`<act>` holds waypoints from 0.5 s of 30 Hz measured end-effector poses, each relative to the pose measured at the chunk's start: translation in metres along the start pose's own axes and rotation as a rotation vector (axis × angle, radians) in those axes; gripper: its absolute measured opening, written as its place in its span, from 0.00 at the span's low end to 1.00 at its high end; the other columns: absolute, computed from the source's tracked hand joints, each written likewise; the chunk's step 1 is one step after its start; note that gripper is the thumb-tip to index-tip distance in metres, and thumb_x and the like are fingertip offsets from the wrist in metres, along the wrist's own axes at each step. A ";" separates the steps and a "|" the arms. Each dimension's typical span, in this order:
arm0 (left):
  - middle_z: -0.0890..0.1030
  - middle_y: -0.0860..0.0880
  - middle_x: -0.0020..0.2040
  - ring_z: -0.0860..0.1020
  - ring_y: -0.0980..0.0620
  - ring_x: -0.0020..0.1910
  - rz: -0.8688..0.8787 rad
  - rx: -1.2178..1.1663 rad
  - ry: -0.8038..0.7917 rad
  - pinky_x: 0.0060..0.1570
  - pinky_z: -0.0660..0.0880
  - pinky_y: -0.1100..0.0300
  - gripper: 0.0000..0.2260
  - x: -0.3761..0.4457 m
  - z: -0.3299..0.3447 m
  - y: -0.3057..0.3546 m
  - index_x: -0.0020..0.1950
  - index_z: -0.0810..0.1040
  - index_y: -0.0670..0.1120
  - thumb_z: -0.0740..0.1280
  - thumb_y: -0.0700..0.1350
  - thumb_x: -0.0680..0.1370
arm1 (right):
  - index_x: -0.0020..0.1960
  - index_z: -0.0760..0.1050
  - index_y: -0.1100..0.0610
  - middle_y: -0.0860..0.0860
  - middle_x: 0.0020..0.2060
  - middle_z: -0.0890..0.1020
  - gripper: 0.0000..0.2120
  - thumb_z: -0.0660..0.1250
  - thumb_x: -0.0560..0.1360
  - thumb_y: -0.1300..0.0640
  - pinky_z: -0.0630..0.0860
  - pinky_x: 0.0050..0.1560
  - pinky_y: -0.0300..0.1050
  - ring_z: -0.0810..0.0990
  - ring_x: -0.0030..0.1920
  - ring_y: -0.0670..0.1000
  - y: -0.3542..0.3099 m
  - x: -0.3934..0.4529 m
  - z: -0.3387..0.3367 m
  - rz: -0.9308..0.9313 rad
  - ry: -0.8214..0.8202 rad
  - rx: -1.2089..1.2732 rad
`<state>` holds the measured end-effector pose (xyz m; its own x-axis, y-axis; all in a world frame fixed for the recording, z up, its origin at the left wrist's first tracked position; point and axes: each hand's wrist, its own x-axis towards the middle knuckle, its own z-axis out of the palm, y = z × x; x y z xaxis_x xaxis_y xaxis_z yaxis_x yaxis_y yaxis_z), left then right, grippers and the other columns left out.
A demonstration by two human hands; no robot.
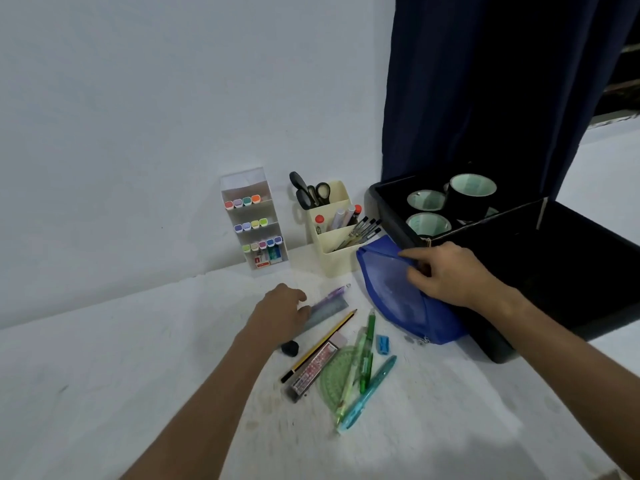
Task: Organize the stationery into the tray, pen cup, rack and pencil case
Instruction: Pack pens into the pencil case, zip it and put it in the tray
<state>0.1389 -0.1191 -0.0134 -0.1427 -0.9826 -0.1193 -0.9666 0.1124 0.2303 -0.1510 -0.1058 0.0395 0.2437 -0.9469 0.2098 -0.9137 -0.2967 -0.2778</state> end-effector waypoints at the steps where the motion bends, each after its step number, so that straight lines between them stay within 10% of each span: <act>1: 0.74 0.42 0.59 0.75 0.44 0.58 -0.005 0.030 0.022 0.57 0.74 0.52 0.16 0.002 0.002 0.001 0.65 0.75 0.46 0.60 0.49 0.80 | 0.67 0.73 0.47 0.47 0.37 0.82 0.18 0.62 0.77 0.49 0.69 0.39 0.39 0.81 0.44 0.51 0.000 -0.001 0.003 -0.021 0.025 -0.046; 15: 0.80 0.44 0.47 0.74 0.50 0.39 -0.171 0.045 0.086 0.40 0.73 0.58 0.04 0.016 0.001 0.001 0.44 0.75 0.43 0.61 0.40 0.77 | 0.71 0.69 0.49 0.53 0.47 0.84 0.20 0.56 0.80 0.51 0.75 0.44 0.48 0.81 0.46 0.56 0.000 0.006 0.013 -0.048 0.118 -0.086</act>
<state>0.1350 -0.1342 -0.0159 0.0410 -0.9967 -0.0696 -0.9841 -0.0524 0.1697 -0.1451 -0.1133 0.0289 0.2525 -0.9094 0.3306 -0.9277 -0.3246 -0.1843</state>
